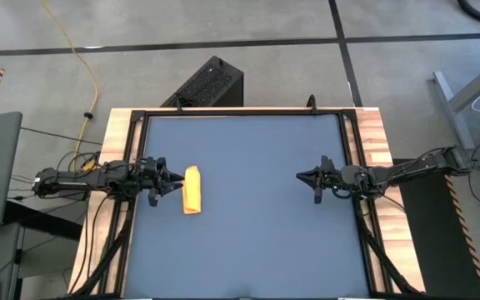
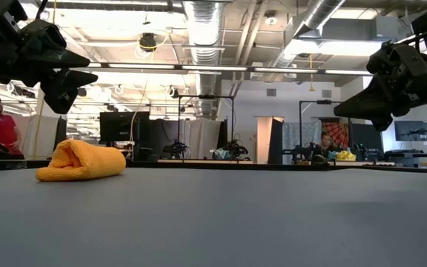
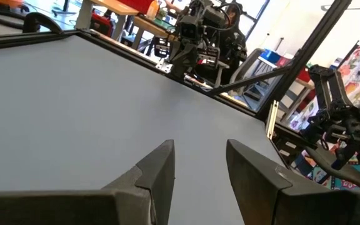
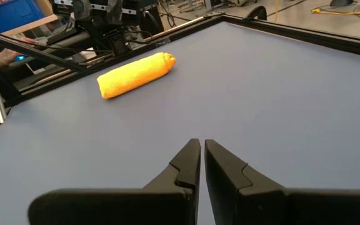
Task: Roll towel
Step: Return to Home Position
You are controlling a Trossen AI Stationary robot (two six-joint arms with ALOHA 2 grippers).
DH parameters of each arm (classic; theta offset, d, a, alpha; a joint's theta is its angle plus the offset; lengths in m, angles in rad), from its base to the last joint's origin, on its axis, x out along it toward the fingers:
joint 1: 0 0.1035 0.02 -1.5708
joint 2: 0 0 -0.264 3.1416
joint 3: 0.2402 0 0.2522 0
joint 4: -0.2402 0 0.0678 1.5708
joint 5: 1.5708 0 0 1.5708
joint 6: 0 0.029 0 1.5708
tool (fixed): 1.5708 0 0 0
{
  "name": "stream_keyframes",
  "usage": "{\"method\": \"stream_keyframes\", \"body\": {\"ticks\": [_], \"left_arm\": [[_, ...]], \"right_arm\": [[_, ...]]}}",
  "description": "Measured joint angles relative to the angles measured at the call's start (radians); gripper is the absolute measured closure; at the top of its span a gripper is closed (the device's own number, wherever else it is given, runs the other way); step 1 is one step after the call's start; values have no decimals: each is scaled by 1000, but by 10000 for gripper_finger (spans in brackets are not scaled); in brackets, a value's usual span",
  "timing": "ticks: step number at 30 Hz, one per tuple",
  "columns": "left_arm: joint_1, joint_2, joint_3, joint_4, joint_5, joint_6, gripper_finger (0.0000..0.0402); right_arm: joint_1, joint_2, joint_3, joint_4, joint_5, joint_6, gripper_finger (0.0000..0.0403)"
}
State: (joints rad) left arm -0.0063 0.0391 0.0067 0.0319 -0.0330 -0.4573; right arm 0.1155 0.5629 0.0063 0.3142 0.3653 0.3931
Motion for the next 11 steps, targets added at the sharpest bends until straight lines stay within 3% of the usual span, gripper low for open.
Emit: {"method": "stream_keyframes", "body": {"ticks": [11], "left_arm": [[0, 0, 0, 0, 0, 4, 269]], "right_arm": [[0, 0, 0, 0, 0, 0, 353]]}}
